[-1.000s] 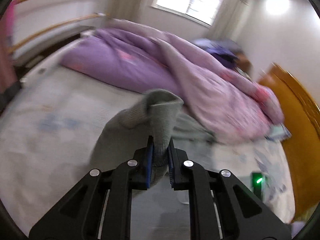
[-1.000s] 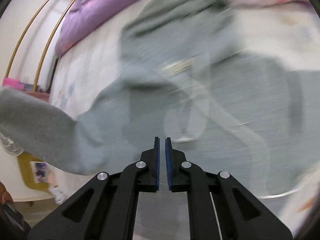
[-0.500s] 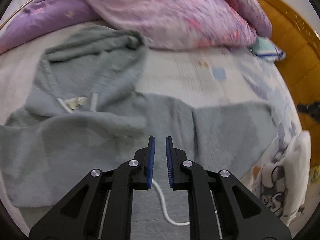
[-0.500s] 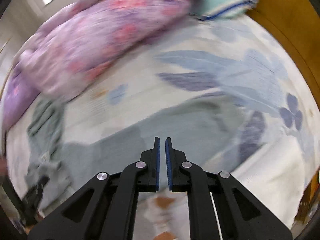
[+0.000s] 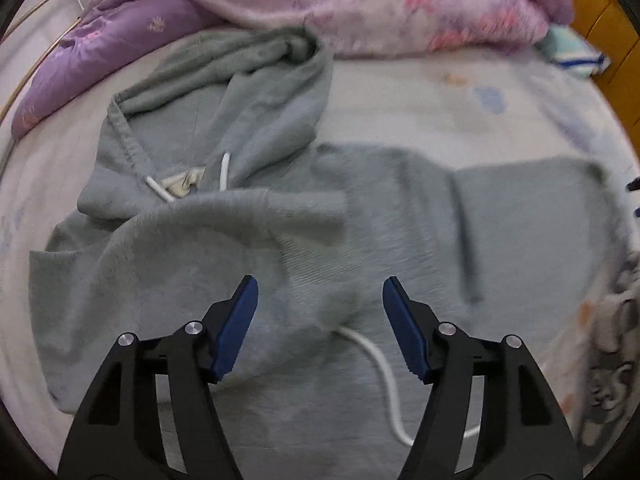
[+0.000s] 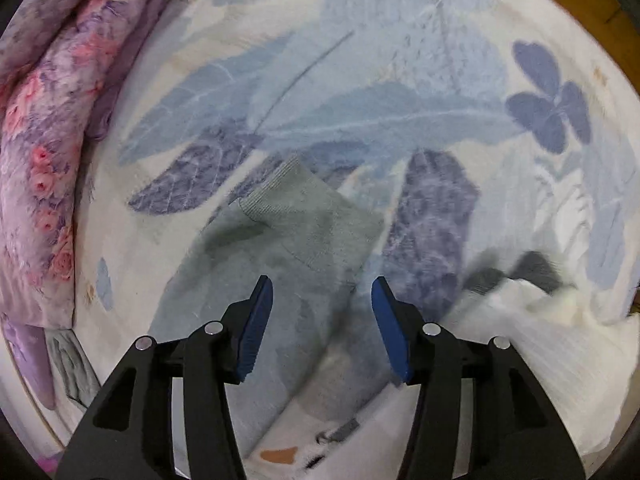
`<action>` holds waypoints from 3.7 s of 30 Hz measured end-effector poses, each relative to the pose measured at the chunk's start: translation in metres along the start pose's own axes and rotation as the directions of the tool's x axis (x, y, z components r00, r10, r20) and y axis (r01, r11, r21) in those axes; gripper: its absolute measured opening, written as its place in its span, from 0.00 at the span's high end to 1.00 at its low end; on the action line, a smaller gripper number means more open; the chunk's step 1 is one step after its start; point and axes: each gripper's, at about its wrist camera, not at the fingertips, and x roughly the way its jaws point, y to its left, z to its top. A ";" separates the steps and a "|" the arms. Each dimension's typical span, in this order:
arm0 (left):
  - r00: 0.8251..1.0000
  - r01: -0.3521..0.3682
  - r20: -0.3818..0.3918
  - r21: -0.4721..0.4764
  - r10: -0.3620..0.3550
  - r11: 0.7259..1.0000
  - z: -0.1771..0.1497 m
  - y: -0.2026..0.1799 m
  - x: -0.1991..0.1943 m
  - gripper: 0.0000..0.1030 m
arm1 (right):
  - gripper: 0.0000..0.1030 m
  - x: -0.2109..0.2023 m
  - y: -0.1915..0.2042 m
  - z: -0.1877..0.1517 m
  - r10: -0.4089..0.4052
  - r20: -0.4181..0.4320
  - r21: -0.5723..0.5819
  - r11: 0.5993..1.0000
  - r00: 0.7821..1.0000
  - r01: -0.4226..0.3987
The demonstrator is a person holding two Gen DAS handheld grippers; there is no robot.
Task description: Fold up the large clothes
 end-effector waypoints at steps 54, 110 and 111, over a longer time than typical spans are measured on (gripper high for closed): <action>0.999 0.008 -0.031 -0.459 -0.025 0.889 -0.088 0.360 -0.110 0.27 | 0.94 -0.103 0.388 -0.483 0.552 0.120 -0.815 0.529 0.825 -0.235; 0.989 0.016 -0.139 -0.262 -0.054 0.965 0.200 0.303 0.119 0.26 | 0.91 0.099 0.462 -0.129 0.375 -0.152 -0.458 0.793 0.915 -0.401; 0.988 0.063 -0.118 -0.264 -0.097 0.962 0.200 0.303 0.117 0.53 | 0.92 0.093 0.460 -0.129 0.399 -0.147 -0.460 0.783 0.905 -0.420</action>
